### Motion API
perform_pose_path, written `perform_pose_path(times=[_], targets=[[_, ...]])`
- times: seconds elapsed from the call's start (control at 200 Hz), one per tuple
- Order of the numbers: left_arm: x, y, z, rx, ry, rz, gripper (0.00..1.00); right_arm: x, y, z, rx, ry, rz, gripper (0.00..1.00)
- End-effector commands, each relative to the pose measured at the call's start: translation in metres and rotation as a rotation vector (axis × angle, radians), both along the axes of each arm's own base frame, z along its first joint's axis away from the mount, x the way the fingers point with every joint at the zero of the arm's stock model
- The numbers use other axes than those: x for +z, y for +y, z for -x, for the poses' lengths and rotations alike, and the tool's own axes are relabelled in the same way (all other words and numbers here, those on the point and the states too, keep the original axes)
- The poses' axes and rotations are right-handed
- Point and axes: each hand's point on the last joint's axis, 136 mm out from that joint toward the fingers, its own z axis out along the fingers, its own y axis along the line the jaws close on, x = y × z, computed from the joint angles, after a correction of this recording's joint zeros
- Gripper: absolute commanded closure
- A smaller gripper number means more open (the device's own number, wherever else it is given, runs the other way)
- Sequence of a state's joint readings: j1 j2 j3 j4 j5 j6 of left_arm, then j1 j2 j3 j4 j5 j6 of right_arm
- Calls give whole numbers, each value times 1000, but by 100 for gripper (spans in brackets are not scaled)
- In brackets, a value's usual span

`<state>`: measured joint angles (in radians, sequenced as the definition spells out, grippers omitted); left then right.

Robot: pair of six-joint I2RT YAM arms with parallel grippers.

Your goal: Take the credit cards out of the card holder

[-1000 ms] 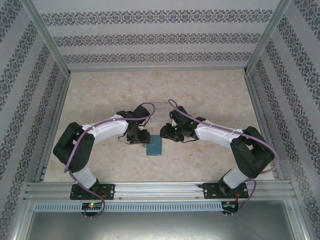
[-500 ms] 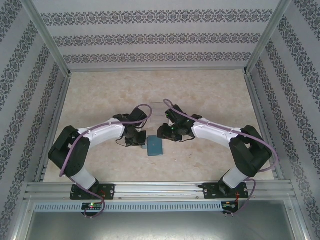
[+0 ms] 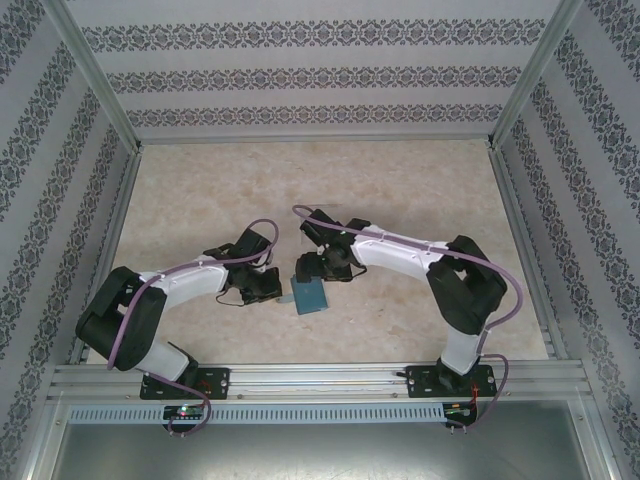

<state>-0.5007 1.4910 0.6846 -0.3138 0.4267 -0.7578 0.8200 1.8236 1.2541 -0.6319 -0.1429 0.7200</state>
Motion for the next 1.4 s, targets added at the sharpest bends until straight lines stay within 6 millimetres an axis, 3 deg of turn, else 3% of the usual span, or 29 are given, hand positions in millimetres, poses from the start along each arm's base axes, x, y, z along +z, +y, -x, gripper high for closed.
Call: perform_pose_path(times=[0.0,0.28,0.63,1.049,1.399], targets=[[7,-10,-9,19,-36,98,95,-3,-1,2,59,-2,100,18],[1,-6,-2,18,-23,114,95,-10,17,-5,116,0,189,12],[-1,-4,2,11,-20,121,95,-20,17,-18,109,-20,263,13],[0,-3,2,10,-19,119,95,-29,20,-21,104,-13,271,13],[0,-1,2,15,-18,107,95,-12,15,-22,95,-49,265,14]])
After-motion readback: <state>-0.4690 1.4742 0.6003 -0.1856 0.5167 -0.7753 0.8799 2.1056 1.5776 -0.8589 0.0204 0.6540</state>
